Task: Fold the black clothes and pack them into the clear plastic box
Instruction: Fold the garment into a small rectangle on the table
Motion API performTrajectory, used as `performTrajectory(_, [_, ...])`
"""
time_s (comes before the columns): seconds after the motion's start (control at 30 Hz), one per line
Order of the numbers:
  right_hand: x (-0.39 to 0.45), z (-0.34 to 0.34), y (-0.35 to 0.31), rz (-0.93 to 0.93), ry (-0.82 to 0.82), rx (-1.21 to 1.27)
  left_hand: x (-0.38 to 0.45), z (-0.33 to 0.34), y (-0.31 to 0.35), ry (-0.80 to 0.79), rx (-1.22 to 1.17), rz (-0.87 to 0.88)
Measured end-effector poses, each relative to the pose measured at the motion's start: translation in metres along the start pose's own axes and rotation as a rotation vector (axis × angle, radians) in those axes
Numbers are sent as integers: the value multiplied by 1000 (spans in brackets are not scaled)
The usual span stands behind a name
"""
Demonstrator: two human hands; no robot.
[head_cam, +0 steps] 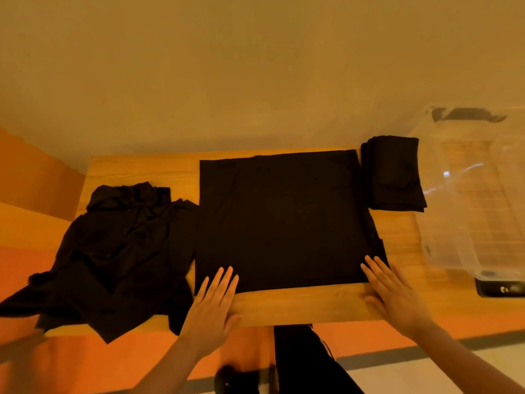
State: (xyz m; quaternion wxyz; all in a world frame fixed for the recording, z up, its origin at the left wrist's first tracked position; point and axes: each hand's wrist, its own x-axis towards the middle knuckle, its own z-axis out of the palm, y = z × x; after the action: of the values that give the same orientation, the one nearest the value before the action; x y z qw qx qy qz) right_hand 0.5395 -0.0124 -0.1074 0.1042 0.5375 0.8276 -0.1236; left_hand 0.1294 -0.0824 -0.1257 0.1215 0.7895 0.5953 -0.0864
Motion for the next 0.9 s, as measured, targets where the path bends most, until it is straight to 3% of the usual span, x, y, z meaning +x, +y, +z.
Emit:
performTrajectory(0.13, [-16,9,-9,62,2,-11,-16,3,1,31,-15,58])
performTrajectory(0.27, [-14,4,-17,71,31,-33,-11,-8,-4,82,-10,1])
performTrajectory(0.47, [5,6,-31,112,-48,-52,-5,-8,-1,-109,0,-38])
performTrajectory(0.67, [-43,23,-43,10,-35,-9,-42,5,6,-13,-15,74])
performTrajectory(0.8, [-48,26,-46,11,1,-37,-49,4,4,7,-9,47])
performTrajectory(0.9, [-47,32,-40,25,49,-25,-49,9,-2,140,1,56])
